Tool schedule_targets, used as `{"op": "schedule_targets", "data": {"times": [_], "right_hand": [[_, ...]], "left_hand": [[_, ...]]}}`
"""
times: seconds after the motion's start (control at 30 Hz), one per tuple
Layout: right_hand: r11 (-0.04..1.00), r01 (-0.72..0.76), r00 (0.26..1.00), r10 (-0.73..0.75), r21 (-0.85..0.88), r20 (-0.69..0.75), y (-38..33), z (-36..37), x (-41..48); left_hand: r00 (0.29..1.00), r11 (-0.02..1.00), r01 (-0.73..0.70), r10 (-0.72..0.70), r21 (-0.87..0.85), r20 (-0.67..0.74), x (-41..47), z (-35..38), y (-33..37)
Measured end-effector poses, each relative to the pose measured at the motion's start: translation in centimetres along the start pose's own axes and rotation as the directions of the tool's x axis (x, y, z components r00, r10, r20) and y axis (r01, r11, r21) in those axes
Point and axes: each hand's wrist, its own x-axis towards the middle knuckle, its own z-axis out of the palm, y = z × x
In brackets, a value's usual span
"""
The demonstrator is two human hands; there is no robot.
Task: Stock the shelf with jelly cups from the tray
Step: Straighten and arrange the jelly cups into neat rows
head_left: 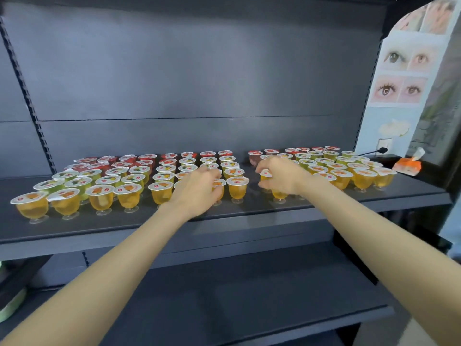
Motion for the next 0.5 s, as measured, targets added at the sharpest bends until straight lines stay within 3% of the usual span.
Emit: {"op": "schedule_targets", "data": {"times": [0.23, 0.37, 0.5], "right_hand": [[0.993, -0.087, 0.994, 0.081, -0.085, -0.078, 4.1, -4.4, 1.0], [0.994, -0.087, 0.987, 0.078, -0.061, -0.141, 7.8, -4.4, 3.9], [0.998, -0.029, 0.993, 0.023, -0.049, -0.112, 11.9, -2.9, 8.6]], "left_hand": [[0.995, 0.995, -0.099, 0.098, -0.021, -0.034, 6.4, -1.6, 2.2], [0.994, 0.992, -0.065, 0.055, -0.106, -0.090, 10.8, 0.7, 2.9], [0.999, 0.995, 0.006, -0.011, -0.097, -0.050, 16.0, 4.7, 2.9]]}}
